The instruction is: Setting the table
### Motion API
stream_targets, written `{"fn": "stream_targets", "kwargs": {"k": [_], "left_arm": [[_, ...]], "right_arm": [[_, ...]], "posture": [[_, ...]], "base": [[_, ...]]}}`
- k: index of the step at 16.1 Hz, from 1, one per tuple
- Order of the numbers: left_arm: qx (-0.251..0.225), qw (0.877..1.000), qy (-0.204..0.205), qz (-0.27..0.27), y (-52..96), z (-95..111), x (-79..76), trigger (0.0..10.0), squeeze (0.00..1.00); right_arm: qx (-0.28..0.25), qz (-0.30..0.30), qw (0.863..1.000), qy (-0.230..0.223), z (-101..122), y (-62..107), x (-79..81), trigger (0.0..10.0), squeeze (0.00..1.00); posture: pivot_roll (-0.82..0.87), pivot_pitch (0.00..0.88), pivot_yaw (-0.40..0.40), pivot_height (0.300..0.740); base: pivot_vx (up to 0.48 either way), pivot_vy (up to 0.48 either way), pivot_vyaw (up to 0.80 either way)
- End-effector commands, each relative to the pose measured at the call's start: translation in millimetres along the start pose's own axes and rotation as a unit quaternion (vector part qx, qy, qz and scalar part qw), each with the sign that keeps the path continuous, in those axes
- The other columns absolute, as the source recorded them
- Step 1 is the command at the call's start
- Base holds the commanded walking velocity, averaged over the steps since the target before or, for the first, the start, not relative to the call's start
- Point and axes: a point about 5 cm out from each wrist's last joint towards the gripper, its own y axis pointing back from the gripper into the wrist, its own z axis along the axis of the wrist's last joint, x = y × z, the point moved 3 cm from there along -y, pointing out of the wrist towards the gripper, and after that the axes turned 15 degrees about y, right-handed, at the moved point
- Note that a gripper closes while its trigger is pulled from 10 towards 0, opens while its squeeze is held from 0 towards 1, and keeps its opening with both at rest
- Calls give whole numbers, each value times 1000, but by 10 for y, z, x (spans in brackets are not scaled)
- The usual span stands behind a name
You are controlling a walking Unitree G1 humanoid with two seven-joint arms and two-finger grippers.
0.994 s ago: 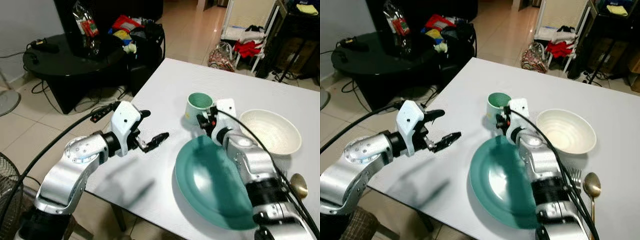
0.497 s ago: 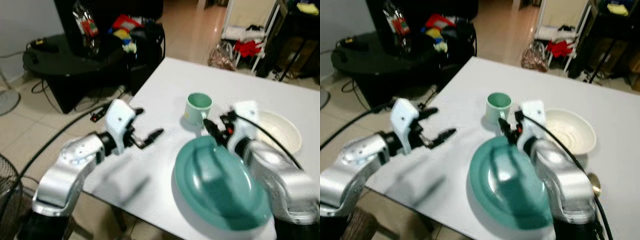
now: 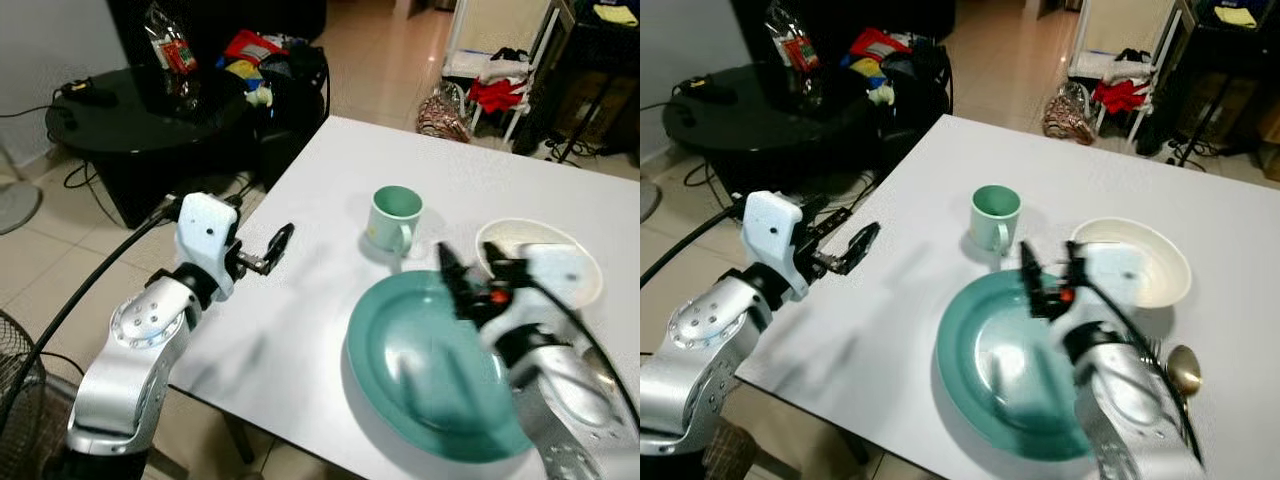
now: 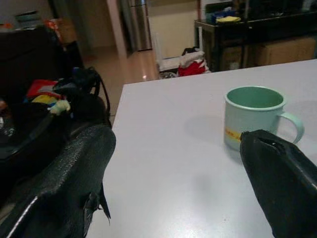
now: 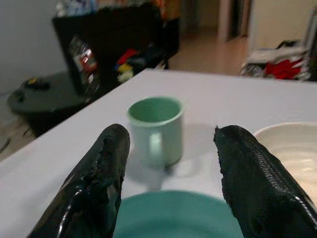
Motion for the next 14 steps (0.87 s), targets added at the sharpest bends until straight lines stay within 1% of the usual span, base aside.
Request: {"fn": "stream_targets", "kwargs": {"k": [1,2,3,6,8,10,13,14], "left_arm": [[-13,1000,-15,4,8,58,-12,10000,0],[-14,1000,-16,6,10,57,-8,10000,0],[-16,1000,-19,13,24,60,0,10000,0],[-14,999,-23,17,53,50,14,10000,0],[-14,999,-30,21,66,60,35,10000,0],[-15,999,-33,20,64,70,31,10000,0],[-18,999,-28,20,41,80,15,10000,0],[-18,999,-24,22,25,73,16,10000,0]], "right_arm": [[-15,-27,1000,3,55,81,-103,10000,0],[-17,-28,999,0,57,94,-102,10000,0],[-18,-26,999,-1,14,134,-63,10000,0],[-27,-4,1000,-1,12,135,-16,10000,0],[-19,4,1000,-8,-31,158,13,10000,0],[-18,1,1000,-9,-47,163,7,10000,0],[-12,-3,1000,3,-77,163,-17,10000,0],[-9,-10,1000,9,-92,162,-53,10000,0]], "posture": [[17,0,31,740],[17,0,31,740],[20,0,28,740],[26,0,24,740],[35,0,18,740],[34,0,22,740],[31,0,26,740],[31,0,25,740]], "base": [[0,-480,-550],[0,-480,-550],[0,-480,-606],[0,-480,0],[0,-480,0],[0,-480,0],[0,-480,0],[0,-480,0]]}}
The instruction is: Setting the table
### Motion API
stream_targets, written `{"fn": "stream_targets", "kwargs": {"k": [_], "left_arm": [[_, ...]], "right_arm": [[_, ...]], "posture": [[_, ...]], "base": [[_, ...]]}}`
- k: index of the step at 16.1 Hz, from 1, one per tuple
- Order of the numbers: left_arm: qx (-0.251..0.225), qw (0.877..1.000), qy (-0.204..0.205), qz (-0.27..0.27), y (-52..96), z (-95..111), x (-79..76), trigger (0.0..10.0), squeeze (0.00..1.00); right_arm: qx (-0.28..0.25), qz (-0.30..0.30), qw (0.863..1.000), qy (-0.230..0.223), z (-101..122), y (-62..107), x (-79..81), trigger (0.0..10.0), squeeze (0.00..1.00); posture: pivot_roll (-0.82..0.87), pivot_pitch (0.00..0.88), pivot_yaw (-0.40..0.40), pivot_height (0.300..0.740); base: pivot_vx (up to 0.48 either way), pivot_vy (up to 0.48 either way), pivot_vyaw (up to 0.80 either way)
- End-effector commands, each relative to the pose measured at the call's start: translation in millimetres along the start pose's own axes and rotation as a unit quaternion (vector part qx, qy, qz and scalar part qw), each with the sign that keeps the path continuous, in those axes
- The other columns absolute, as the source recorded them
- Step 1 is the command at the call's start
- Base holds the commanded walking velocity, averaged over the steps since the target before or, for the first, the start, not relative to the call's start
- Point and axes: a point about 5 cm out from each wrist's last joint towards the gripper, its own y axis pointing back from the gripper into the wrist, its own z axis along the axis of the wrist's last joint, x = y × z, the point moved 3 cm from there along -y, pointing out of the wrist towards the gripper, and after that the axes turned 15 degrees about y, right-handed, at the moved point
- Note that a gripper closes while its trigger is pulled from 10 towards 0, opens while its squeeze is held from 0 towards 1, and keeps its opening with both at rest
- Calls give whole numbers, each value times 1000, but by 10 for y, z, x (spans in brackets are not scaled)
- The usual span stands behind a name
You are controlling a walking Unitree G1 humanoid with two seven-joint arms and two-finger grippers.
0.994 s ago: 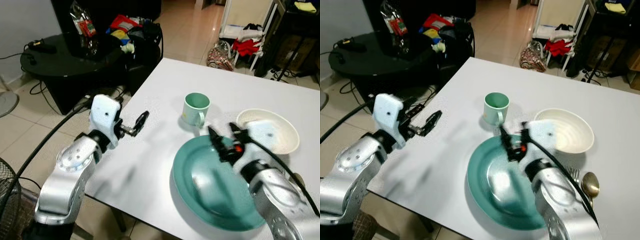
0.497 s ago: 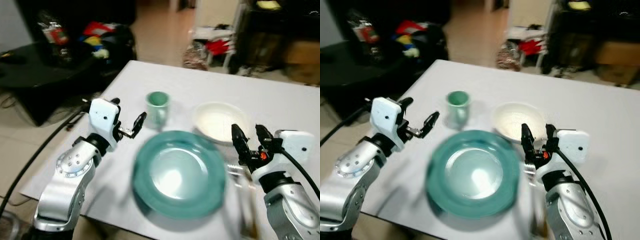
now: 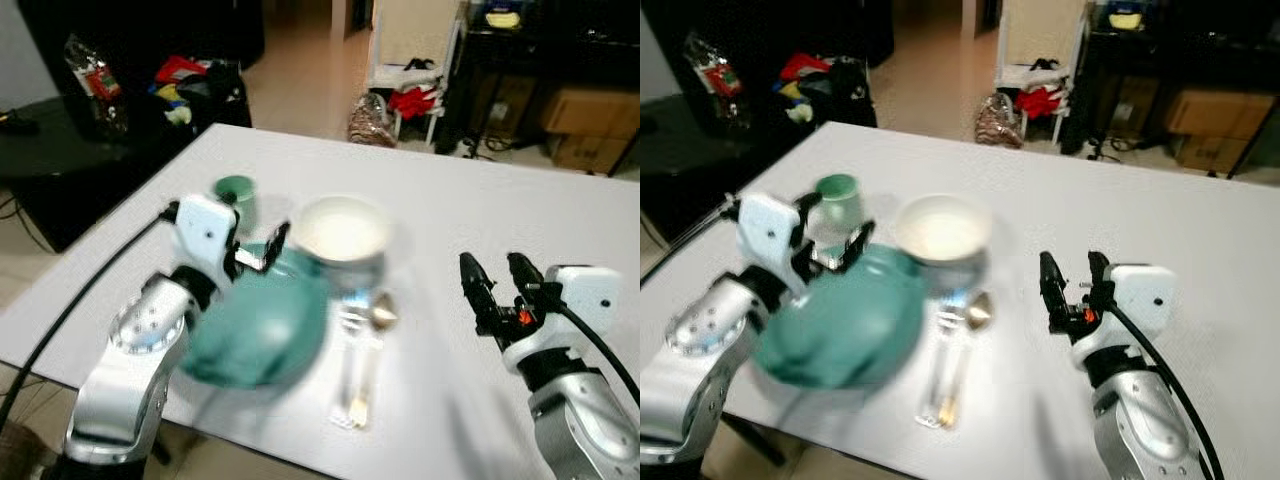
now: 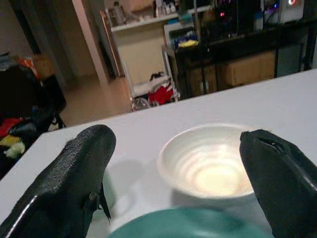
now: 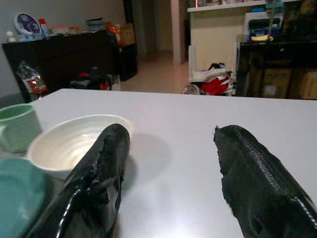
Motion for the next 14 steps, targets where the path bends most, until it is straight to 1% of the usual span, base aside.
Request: {"fn": "stream_targets", "kwargs": {"k": [1,5,9,10,11,13,14], "left_arm": [[9,1000,1,13,16,-39,59,10000,0],[9,1000,4,11,-18,-42,37,10000,0],[9,1000,3,8,-31,-45,34,10000,0],[8,1000,3,8,-35,-43,35,10000,0],[10,1000,15,14,-43,-49,48,10000,0],[23,999,23,35,-47,-96,108,10000,0],[27,998,27,46,-46,-119,140,10000,0]], "right_arm": [[3,-3,1000,-1,-18,-8,-11,10000,0],[12,-13,1000,-2,-58,4,-36,10000,0],[11,-14,1000,-2,-62,14,-41,10000,0],[10,-14,1000,-3,-61,15,-41,10000,0],[13,-11,1000,0,-68,13,-36,10000,0],[47,-2,999,7,-172,-1,-33,10000,0],[52,-2,998,17,-195,-10,-55,10000,0]], "posture": [[29,0,26,740],[27,0,26,740],[20,0,29,740],[20,0,30,740],[18,0,31,740],[18,0,31,740],[17,0,29,740]], "base": [[0,-480,0],[0,-480,0],[0,-480,-800],[0,-439,-494],[0,0,0],[0,0,0],[0,0,0]]}}
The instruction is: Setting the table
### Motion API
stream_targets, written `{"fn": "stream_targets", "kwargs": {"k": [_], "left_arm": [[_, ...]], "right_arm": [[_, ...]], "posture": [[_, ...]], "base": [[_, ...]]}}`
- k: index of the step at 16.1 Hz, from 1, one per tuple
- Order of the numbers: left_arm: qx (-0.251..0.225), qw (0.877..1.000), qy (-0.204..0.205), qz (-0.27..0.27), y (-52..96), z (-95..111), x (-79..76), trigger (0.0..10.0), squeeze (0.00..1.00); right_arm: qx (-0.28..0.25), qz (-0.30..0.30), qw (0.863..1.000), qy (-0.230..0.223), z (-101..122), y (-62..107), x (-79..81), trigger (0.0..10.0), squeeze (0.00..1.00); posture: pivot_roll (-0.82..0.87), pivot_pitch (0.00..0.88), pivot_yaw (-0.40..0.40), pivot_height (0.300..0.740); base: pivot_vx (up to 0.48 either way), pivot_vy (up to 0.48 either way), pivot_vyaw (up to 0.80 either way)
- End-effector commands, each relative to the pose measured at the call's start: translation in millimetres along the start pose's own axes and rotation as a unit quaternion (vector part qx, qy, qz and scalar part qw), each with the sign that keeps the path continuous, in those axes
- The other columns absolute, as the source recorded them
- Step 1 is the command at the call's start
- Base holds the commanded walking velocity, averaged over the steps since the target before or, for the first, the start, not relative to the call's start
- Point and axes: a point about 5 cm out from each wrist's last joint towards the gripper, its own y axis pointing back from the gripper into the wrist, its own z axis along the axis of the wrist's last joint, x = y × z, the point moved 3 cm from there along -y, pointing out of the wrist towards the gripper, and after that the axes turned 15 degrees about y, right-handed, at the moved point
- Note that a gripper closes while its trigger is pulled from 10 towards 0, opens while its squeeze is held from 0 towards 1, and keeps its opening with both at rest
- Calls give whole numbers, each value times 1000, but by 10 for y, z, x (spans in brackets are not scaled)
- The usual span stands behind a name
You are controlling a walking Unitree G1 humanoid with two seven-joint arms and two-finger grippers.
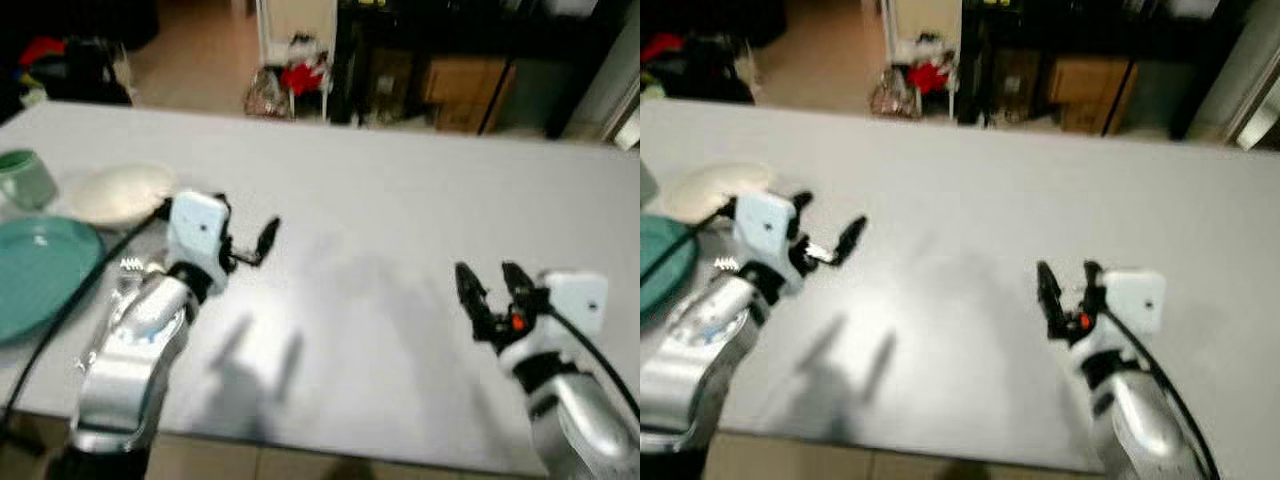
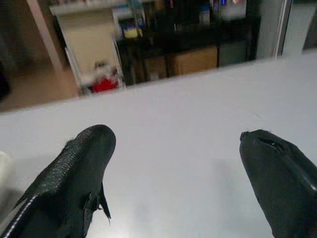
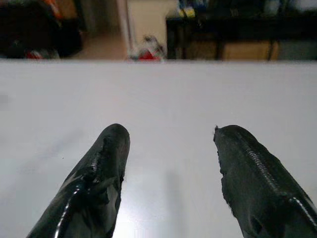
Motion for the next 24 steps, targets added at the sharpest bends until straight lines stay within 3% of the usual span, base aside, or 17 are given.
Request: {"fn": "stream_targets", "kwargs": {"k": [1,24], "left_arm": [[-2,1000,-3,9,5,24,37,10000,0],[8,1000,-4,25,-14,-9,78,10000,0]], "right_arm": [[4,-4,1000,2,-2,-9,-23,10000,0],[28,-9,999,-17,-74,-55,-47,10000,0]], "posture": [[18,0,27,740],[22,0,14,740]], "base": [[0,0,0],[0,0,0]]}}
